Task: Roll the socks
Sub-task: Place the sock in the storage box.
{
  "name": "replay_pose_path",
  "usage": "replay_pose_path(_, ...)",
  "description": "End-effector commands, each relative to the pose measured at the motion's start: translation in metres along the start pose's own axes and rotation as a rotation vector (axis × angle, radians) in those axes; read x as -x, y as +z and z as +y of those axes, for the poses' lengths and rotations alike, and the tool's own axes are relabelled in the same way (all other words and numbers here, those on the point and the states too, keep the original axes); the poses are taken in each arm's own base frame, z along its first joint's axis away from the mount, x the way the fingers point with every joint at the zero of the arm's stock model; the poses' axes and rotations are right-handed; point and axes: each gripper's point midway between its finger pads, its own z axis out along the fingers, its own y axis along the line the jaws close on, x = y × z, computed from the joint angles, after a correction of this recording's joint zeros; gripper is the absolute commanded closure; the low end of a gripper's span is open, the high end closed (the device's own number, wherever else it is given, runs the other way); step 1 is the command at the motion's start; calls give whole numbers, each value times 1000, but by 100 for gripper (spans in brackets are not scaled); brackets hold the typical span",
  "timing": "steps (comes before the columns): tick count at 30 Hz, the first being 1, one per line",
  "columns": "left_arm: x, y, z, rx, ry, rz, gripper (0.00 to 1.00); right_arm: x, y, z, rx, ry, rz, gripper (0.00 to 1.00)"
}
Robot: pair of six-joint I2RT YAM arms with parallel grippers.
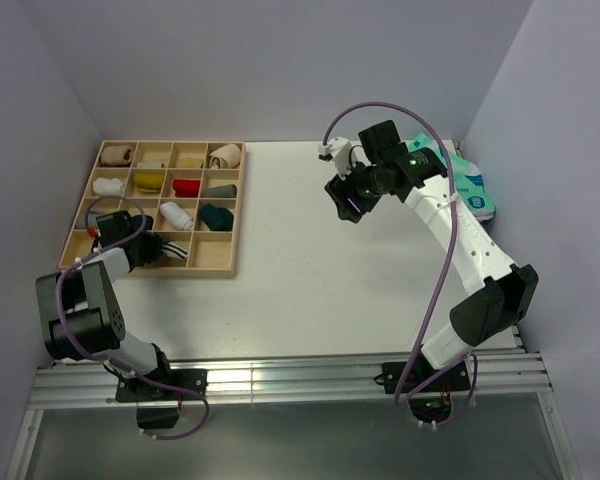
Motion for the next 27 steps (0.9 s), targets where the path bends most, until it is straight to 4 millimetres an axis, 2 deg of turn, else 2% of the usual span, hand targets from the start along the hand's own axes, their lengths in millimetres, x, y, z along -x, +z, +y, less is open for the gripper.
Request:
replay_pose_path(1, 4, 6, 8, 38, 17, -38, 100, 4, 4, -1, 7, 10, -25, 38)
replay_pose_path(8, 2, 14, 6, 75, 10, -71, 99, 1, 8, -2, 9, 16, -15, 39)
replay_pose_path(15, 5, 9, 3, 111, -26, -128, 100, 0, 9, 0, 12, 22, -21, 39)
replay_pose_path(18, 9, 9, 7, 158, -18, -149, 99, 0, 9, 1, 19, 23, -26, 39)
replay_pose_path(23, 6, 12, 9, 177, 4, -148, 88, -3, 11, 3, 30, 28, -18, 39)
replay_pose_path(24, 6, 12, 9, 181, 5, -150, 82, -2, 10, 3, 27, 25, -21, 39)
replay_pose_path(27, 6, 11, 9, 185, 12, -150, 75, -4, 10, 3, 28, 24, -20, 39)
